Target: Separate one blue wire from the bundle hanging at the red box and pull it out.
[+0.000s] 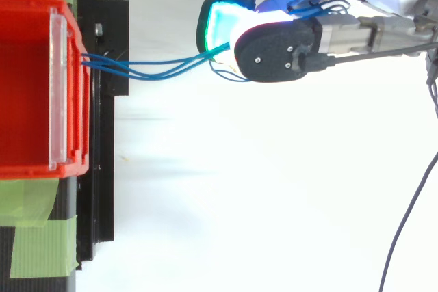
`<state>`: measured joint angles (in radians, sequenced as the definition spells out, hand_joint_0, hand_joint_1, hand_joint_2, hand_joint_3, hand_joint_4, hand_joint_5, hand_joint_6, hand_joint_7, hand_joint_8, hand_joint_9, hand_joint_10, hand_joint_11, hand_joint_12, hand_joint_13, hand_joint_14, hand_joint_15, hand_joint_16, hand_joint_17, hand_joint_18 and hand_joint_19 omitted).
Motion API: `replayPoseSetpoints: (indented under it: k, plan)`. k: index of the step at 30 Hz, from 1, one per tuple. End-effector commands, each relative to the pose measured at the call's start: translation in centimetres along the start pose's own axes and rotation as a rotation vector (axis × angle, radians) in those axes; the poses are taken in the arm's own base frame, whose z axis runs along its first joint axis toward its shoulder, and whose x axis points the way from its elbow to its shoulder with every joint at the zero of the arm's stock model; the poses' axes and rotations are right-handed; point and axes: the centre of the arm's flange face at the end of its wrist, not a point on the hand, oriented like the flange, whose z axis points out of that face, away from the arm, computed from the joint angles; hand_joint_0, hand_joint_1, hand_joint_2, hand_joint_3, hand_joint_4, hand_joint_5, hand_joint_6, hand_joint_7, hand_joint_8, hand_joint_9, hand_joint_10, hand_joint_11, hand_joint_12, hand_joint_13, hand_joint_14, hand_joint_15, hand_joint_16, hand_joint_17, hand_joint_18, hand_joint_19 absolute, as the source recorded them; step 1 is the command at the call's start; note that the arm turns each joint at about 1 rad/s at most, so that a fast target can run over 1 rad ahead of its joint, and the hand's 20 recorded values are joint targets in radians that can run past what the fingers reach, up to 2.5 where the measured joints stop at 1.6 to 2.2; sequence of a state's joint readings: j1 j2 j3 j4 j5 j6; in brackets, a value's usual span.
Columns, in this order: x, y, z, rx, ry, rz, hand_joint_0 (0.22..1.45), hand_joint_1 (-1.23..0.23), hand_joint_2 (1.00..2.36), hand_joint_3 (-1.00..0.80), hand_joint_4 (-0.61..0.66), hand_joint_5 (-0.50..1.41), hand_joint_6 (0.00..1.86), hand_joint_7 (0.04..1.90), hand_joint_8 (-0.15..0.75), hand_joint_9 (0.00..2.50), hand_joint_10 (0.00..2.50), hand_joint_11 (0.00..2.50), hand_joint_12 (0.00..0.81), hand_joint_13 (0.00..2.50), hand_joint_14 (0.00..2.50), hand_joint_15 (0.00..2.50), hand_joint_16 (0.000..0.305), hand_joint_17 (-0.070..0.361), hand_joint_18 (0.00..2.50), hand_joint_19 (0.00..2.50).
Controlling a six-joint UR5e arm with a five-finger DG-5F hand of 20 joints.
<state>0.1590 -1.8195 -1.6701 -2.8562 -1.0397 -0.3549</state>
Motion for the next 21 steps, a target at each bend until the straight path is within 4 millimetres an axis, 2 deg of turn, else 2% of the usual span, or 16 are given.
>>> replayPoseSetpoints:
  k: [1,5,13,16,18,21]
  plan:
    - [0.03,0.00,-0.02,0.000,0.001,0.000,0.65,-0.67,1.02,-0.30,0.18,-0.18,0.77,1.07,0.331,1.04,0.01,1.37,0.285,1.24,2.37,0.64,0.046,0.104,0.80,0.83]
    - [0.03,0.08,0.01,-0.002,0.002,0.001,0.66,-0.76,1.02,-0.25,0.18,-0.19,0.77,1.08,0.325,1.02,0.01,1.37,0.290,1.23,2.37,0.64,0.046,0.103,0.80,0.82]
    - [0.03,0.02,0.00,-0.001,0.000,-0.002,0.72,-0.83,1.03,-0.18,0.18,-0.21,0.80,1.03,0.308,0.94,0.01,1.37,0.283,1.20,2.39,0.61,0.045,0.101,0.76,0.82]
    - [0.02,0.09,0.02,-0.003,0.000,0.000,0.72,-0.84,1.02,-0.26,0.19,-0.21,0.80,1.04,0.309,0.94,0.01,1.36,0.283,1.20,2.38,0.61,0.044,0.099,0.75,0.82]
    - [0.02,0.09,0.02,-0.003,0.000,0.000,0.70,-0.82,1.02,-0.30,0.19,-0.21,0.80,1.03,0.318,0.94,0.01,1.35,0.283,1.21,2.36,0.61,0.044,0.100,0.76,0.81]
    - [0.09,0.03,-0.04,0.000,0.001,0.003,0.62,-0.71,1.01,-0.38,0.20,-0.21,0.79,1.04,0.323,0.94,0.01,1.34,0.292,1.20,2.41,0.60,0.046,0.103,0.75,0.84]
